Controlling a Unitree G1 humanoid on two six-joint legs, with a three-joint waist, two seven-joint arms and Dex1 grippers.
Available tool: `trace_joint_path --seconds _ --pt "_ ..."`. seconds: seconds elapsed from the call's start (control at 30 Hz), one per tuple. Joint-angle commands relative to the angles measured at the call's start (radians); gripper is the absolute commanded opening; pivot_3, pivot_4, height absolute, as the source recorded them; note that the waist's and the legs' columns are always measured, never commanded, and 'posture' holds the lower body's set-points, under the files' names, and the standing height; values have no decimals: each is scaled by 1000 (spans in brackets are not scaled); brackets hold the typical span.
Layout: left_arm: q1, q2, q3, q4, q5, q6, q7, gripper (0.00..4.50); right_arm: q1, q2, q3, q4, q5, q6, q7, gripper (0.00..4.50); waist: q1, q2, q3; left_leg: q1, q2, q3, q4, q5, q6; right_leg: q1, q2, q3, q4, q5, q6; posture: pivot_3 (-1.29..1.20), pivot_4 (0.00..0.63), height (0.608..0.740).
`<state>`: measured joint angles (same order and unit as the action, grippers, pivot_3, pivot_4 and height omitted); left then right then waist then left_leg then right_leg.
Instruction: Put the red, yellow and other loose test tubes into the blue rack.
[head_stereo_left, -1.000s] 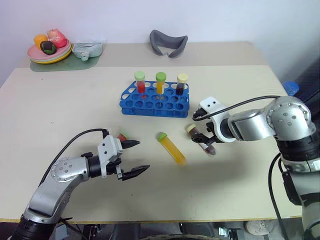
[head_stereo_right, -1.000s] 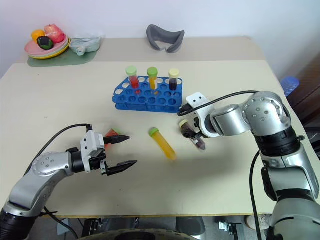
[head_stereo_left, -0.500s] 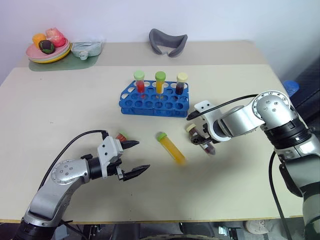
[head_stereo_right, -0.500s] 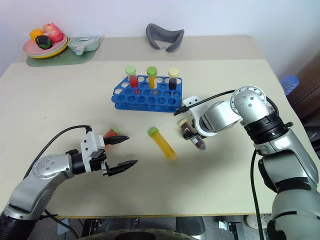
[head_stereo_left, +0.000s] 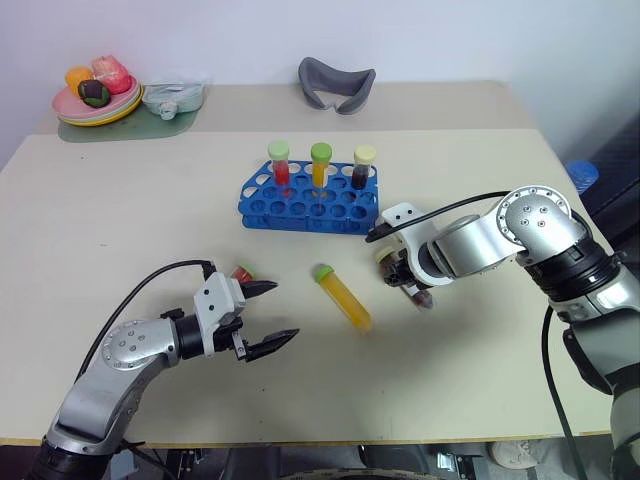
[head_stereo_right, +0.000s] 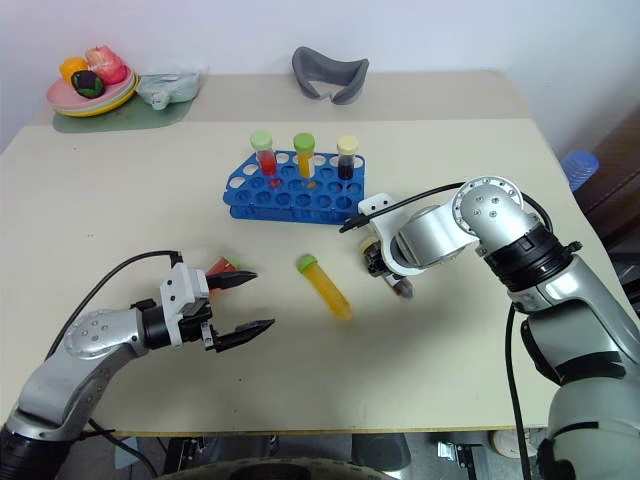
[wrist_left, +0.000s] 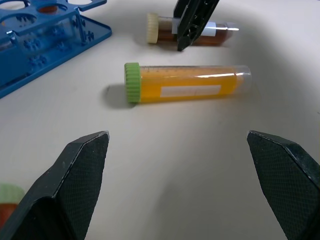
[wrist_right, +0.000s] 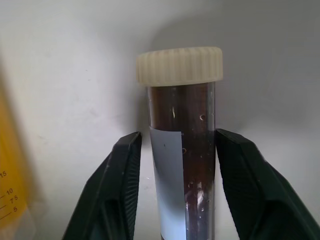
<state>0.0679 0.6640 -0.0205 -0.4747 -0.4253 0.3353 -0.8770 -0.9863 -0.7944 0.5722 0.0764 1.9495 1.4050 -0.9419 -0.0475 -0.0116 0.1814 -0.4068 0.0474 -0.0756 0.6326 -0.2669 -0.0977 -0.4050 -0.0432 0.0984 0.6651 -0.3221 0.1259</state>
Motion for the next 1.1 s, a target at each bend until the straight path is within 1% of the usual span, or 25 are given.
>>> trace_joint_path --seconds 0.03,0.27,0.3,0.37,0.4,0.43,0.47,0.53,0.57,0.63,0.7,0.77,0.8,0.83,0.9,0.97,1.03,1.1 --pt "-10 6 21 -12 -7 -20 -8 4500 -19 -14 -3 -43 23 -21 -8 1044 0 0 0 0 0 0 0 0 0 0 0 0 0 0 0 0 150 740" --pt "-18 4 24 -11 -7 -14 -6 4500 -14 -15 -13 -81 23 -55 -19 1044 1 0 0 -1 0 0 0 0 0 -1 0 0 0 0 0 0 150 740" --pt "-18 3 25 -13 -8 -13 -3 4500 -8 -17 -23 -95 23 -65 -15 1044 1 0 0 -1 0 0 0 0 0 -1 0 0 0 0 0 0 150 740" --pt "-15 0 37 -17 -10 -10 8 4500 12 -23 -95 -176 -21 -97 56 1044 3 0 0 -1 0 0 0 0 0 -1 0 0 0 0 0 0 150 740" --pt "-10 0 47 -19 -13 -10 13 4500 21 -25 -129 -225 -62 -107 106 1044 3 0 0 -2 0 0 0 0 0 -2 0 0 0 0 0 0 150 740" --pt "-2 -1 65 -19 -17 -11 21 4500 42 -34 -182 -310 -153 -133 202 1044 2 0 0 -2 0 0 0 0 0 -2 0 0 0 0 0 0 150 740" --pt "11 -4 89 -17 -26 -11 30 4500 79 -60 -244 -403 -267 -191 321 1044 3 0 0 -2 0 0 0 0 0 -2 0 0 0 0 0 0 150 740" --pt "29 -16 126 -13 -42 -14 47 4500 149 -98 -329 -524 -453 -294 538 1044 5 1 0 -2 0 -1 -1 0 0 -3 0 -1 -1 0 0 0 150 740" --pt "34 -23 137 -11 -48 -17 53 4500 178 -109 -350 -553 -520 -334 625 1044 8 0 0 -2 0 -1 -1 0 0 -2 0 -1 -1 0 0 0 150 740" --pt "35 -43 153 -5 -69 -9 63 4500 234 -111 -355 -598 -705 -461 793 1044 7 0 0 -2 0 -1 0 0 0 -1 0 -2 -2 0 0 0 150 740" --pt "25 -60 155 4 -83 -4 66 4500 285 -60 -363 -596 -828 -563 869 1044 4 -1 0 -2 0 -1 1 0 0 0 0 -2 -1 0 0 0 150 740" --pt "-16 -112 145 41 -86 -18 98 4500 340 70 -324 -505 -1044 -747 871 1044 0 0 -1 0 0 -1 0 0 0 0 0 -1 0 0 0 0 150 740" --pt "-33 -132 143 58 -83 -23 112 4500 364 120 -293 -466 -1176 -848 873 1044 -1 0 -1 1 0 -1 1 0 0 1 0 -1 1 0 0 0 150 740" --pt "-44 -146 142 69 -75 -29 120 4500 387 163 -278 -438 -1273 -925 884 1044 0 0 -1 1 1 -1 1 0 0 1 1 -1 1 0 0 0 150 740" --pt "-56 -162 141 82 -61 -36 130 4500 428 242 -264 -376 -1385 -1035 922 1044 2 0 -1 0 0 -1 2 0 -1 0 0 -1 2 0 0 0 150 740" --pt "-61 -168 134 83 -57 -39 136 4500 451 318 -260 -292 -1490 -1145 932 1044 1 0 -1 0 0 -1 0 0 -1 0 0 -1 0 0 0 0 150 740" --pt "-64 -174 129 79 -57 -35 143 4500 458 382 -278 -219 -1560 -1218 947 1044 1 0 -1 0 0 -1 0 1 -1 0 0 -1 0 0 0 0 150 740" --pt "-61 -173 128 67 -63 -28 146 4500 463 432 -306 -176 -1597 -1266 968 1044 1 0 -1 0 0 -1 0 1 -2 0 0 -1 1 0 0 0 150 740"
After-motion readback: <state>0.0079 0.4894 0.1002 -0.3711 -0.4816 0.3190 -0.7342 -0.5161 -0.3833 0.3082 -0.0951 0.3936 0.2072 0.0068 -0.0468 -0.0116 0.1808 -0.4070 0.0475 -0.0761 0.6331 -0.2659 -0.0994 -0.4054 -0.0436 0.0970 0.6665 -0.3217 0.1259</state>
